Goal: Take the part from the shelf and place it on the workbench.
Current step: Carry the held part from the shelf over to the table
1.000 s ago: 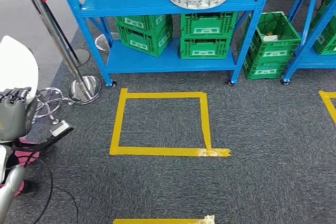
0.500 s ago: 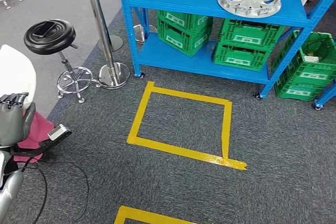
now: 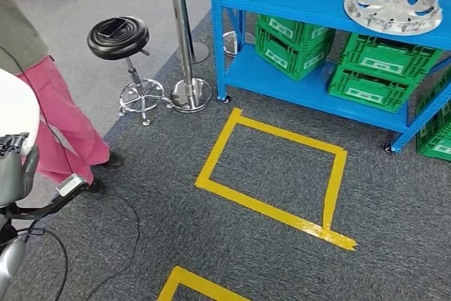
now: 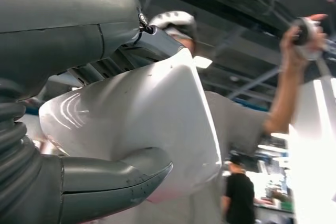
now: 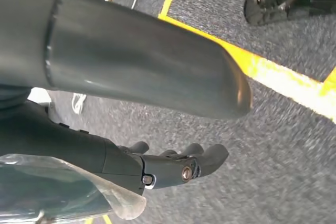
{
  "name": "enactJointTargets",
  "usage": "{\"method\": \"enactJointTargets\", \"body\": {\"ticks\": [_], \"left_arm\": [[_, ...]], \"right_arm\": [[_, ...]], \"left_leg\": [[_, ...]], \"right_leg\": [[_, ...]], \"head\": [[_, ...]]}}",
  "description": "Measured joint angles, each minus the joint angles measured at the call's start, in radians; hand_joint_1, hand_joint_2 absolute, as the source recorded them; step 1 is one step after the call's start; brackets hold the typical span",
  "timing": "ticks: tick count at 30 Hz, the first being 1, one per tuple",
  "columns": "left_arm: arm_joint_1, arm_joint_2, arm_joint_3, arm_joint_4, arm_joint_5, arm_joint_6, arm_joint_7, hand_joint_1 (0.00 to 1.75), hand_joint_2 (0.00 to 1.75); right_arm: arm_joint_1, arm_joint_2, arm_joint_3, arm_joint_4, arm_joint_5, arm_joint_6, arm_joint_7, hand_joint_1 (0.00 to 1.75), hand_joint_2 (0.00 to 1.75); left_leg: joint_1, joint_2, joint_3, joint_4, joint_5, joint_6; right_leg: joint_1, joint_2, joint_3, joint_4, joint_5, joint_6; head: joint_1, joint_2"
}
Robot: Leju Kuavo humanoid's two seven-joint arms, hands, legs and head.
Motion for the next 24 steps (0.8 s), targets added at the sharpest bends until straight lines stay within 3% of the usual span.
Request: {"method": "enactJointTargets", "body": {"ticks": [2, 3, 4, 6, 8, 9, 11, 13, 15, 17, 18, 20, 21, 22, 24], "left_arm": [[0.012, 0.004, 0.011, -0.002, 0.017, 0.002, -0.005, 1.75, 1.75], [0.02, 0.008, 0.018, -0.004, 0.024, 0.003, -0.007, 1.75, 1.75], [0.027, 0.012, 0.026, -0.008, 0.029, 0.003, -0.009, 1.75, 1.75], [0.032, 0.018, 0.042, -0.016, 0.034, 0.006, -0.011, 1.75, 1.75], [0.033, 0.021, 0.052, -0.023, 0.037, 0.008, -0.012, 1.75, 1.75], [0.035, 0.022, 0.055, -0.025, 0.038, 0.01, -0.013, 1.75, 1.75], [0.039, 0.022, 0.062, -0.027, 0.04, 0.015, -0.019, 1.75, 1.75], [0.035, 0.02, 0.069, -0.028, 0.042, 0.024, -0.023, 1.75, 1.75], [0.029, 0.014, 0.073, -0.028, 0.043, 0.033, -0.024, 1.75, 1.75], [0.028, 0.001, 0.076, -0.028, 0.041, 0.05, -0.034, 1.75, 1.75], [0.026, -0.01, 0.081, -0.029, 0.038, 0.061, -0.047, 1.75, 1.75], [0.023, -0.042, 0.1, -0.038, 0.027, 0.076, -0.082, 1.75, 1.75], [0.022, -0.06, 0.111, -0.044, 0.023, 0.079, -0.099, 1.75, 1.75], [0.019, -0.079, 0.124, -0.051, 0.023, 0.081, -0.117, 1.75, 1.75], [0.016, -0.121, 0.156, -0.066, 0.033, 0.085, -0.165, 1.75, 1.75]], "right_arm": [[0.0, 0.004, 0.0, 0.0, 0.001, 0.0, 0.002, 0.0, 0.0], [-0.001, 0.009, 0.0, 0.0, 0.003, -0.001, 0.003, 0.0, 0.0], [-0.001, 0.013, 0.0, -0.001, 0.006, -0.001, 0.004, 0.0, 0.0], [-0.003, 0.019, 0.0, -0.001, 0.013, -0.001, 0.005, 0.0, 0.0], [-0.004, 0.023, 0.0, -0.001, 0.015, -0.002, 0.005, 0.0, 0.0], [-0.005, 0.024, 0.0, -0.001, 0.016, -0.002, 0.005, 0.0, 0.0], [-0.009, 0.026, 0.0, -0.001, 0.016, -0.002, 0.005, 0.0, 0.0], [-0.012, 0.026, 0.0, -0.001, 0.015, -0.002, 0.005, 0.0, 0.0], [-0.012, 0.027, 0.0, -0.001, 0.015, -0.002, 0.005, 0.0, 0.0], [-0.008, 0.027, 0.0, -0.001, 0.015, -0.002, 0.005, 0.0, 0.0], [-0.006, 0.027, 0.0, -0.001, 0.015, -0.002, 0.005, 0.0, 0.0], [-0.004, 0.027, 0.0, -0.001, 0.014, -0.004, 0.004, 0.0, 0.0], [-0.004, 0.027, 0.0, -0.001, 0.014, -0.004, 0.003, 0.0, 0.0], [-0.004, 0.027, 0.0, -0.001, 0.013, -0.005, 0.003, 0.0, 0.0], [-0.004, 0.026, 0.0, -0.001, 0.013, -0.006, 0.003, 0.0, 0.0]], "left_leg": [[0.007, 0.009, -0.043, 0.091, -0.025, -0.008], [0.009, 0.011, -0.038, 0.084, -0.01, -0.01], [0.011, 0.018, -0.014, 0.037, 0.022, -0.01], [0.005, 0.061, 0.054, -0.097, 0.08, -0.007], [-0.006, 0.099, 0.087, -0.168, 0.094, 0.006], [-0.011, 0.1, 0.087, -0.173, 0.09, 0.013], [-0.009, 0.075, 0.084, -0.178, 0.092, 0.028], [-0.004, 0.052, 0.085, -0.183, 0.096, 0.043], [-0.003, 0.03, 0.085, -0.185, 0.097, 0.052], [-0.005, 0.004, 0.085, -0.184, 0.096, 0.056], [-0.006, -0.011, 0.086, -0.184, 0.096, 0.056], [-0.006, -0.04, 0.091, -0.184, 0.096, 0.055], [-0.007, -0.053, 0.091, -0.183, 0.095, 0.053], [-0.007, -0.066, 0.09, -0.181, 0.094, 0.051], [-0.003, -0.088, 0.083, -0.179, 0.097, 0.04]], "right_leg": [[0.0, -0.03, 0.002, 0.0, -0.003, -0.002], [0.0, -0.045, 0.004, 0.0, -0.006, -0.001], [0.0, -0.059, 0.007, 0.0, -0.009, 0.001], [0.003, -0.085, 0.016, 0.001, -0.016, 0.008], [0.01, -0.107, 0.021, 0.0, -0.023, 0.018], [0.013, -0.12, 0.023, -0.001, -0.026, 0.023], [0.012, -0.131, 0.029, -0.002, -0.033, 0.033], [0.009, -0.082, 0.011, 0.041, -0.067, 0.041], [0.008, -0.024, -0.049, 0.163, -0.127, 0.041], [0.01, -0.012, -0.112, 0.275, -0.157, 0.039], [0.011, -0.011, -0.123, 0.282, -0.142, 0.037], [0.011, 0.003, -0.092, 0.187, -0.065, 0.031], [0.009, 0.027, -0.064, 0.119, -0.03, 0.026], [0.007, 0.048, -0.038, 0.059, -0.008, 0.023], [0.007, 0.071, -0.012, 0.009, -0.002, 0.019]], "head": [[0.0, 0.0], [0.0, 0.0], [-0.001, 0.0], [-0.001, 0.0], [-0.001, 0.0], [0.0, 0.0], [0.002, 0.0], [0.005, 0.0], [0.009, 0.0], [0.01, 0.0], [0.01, 0.0], [0.01, 0.0], [0.01, 0.0], [0.01, 0.0], [0.009, 0.0]]}}
